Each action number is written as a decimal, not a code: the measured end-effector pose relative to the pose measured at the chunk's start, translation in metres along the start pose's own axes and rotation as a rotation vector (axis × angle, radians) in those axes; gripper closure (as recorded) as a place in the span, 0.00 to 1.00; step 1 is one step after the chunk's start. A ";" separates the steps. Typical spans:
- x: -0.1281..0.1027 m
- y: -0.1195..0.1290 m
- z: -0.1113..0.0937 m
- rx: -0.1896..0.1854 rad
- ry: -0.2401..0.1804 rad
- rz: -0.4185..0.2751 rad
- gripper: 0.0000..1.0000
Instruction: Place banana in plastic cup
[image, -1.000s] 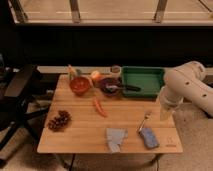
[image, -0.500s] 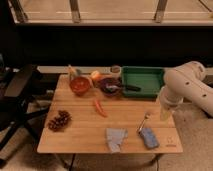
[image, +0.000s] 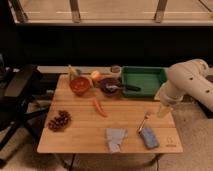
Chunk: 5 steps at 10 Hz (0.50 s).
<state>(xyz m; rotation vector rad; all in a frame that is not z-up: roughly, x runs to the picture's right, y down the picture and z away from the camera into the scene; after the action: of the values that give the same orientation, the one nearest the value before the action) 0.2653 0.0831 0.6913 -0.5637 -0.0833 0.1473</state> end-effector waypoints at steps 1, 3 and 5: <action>-0.018 -0.010 0.000 -0.002 -0.067 0.015 0.35; -0.059 -0.032 -0.001 -0.004 -0.199 0.045 0.35; -0.097 -0.054 -0.003 0.005 -0.356 0.093 0.35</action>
<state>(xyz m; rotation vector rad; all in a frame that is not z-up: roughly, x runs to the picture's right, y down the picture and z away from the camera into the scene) 0.1762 0.0210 0.7135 -0.5319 -0.4024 0.3377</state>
